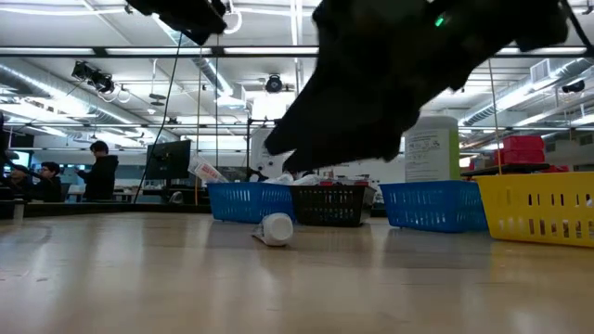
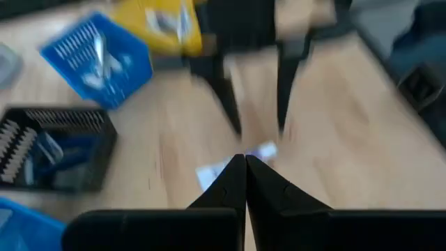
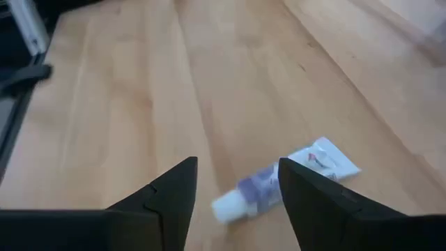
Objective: Pick & Place Travel size toiletries
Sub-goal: Put the toothpaste into the yellow basket
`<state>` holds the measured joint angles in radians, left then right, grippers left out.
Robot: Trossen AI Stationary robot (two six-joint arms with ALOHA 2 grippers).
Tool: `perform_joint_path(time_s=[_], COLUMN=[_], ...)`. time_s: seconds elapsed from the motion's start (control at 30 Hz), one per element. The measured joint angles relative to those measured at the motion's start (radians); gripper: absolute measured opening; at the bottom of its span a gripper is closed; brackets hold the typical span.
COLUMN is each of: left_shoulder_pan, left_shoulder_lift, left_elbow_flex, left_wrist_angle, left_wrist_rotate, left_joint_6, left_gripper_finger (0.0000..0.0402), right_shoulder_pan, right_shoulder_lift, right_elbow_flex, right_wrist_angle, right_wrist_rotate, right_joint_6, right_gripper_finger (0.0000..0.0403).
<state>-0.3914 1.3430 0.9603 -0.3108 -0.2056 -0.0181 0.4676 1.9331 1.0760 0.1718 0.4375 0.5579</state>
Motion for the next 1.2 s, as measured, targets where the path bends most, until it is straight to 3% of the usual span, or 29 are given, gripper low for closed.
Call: perform_joint_path(time_s=[0.1, 0.3, 0.53, 0.8, 1.03, 1.2], left_shoulder_pan=[0.014, 0.042, 0.051, 0.052, 0.053, 0.053], left_shoulder_lift=[-0.103, -0.244, -0.264, -0.264, -0.264, -0.264], left_elbow_flex=[-0.078, -0.326, -0.532, -0.558, -0.558, -0.558], left_wrist_angle=[0.093, 0.449, 0.759, 0.782, 0.773, 0.768], left_wrist_rotate=[0.038, 0.076, 0.055, 0.014, 0.008, 0.007], left_joint_6=[0.023, 0.011, -0.075, -0.066, -0.063, -0.063], left_gripper_finger=[0.0011, 0.0014, 0.0007, 0.0017, 0.0007, 0.0016], right_shoulder_pan=[-0.021, -0.056, -0.074, -0.083, -0.089, -0.124], right_shoulder_lift=[0.051, 0.072, 0.078, 0.091, 0.087, 0.056], right_elbow_flex=[0.000, 0.000, 0.001, 0.000, 0.006, 0.005], right_wrist_angle=[0.068, 0.051, 0.019, -0.010, -0.098, -0.186], right_wrist_rotate=[0.004, 0.005, -0.003, -0.064, -0.107, -0.193], right_joint_6=[0.010, 0.047, 0.083, 0.100, 0.045, 0.042], right_gripper_finger=[0.0220, 0.0247, 0.0267, 0.0256, 0.0222, 0.0198])
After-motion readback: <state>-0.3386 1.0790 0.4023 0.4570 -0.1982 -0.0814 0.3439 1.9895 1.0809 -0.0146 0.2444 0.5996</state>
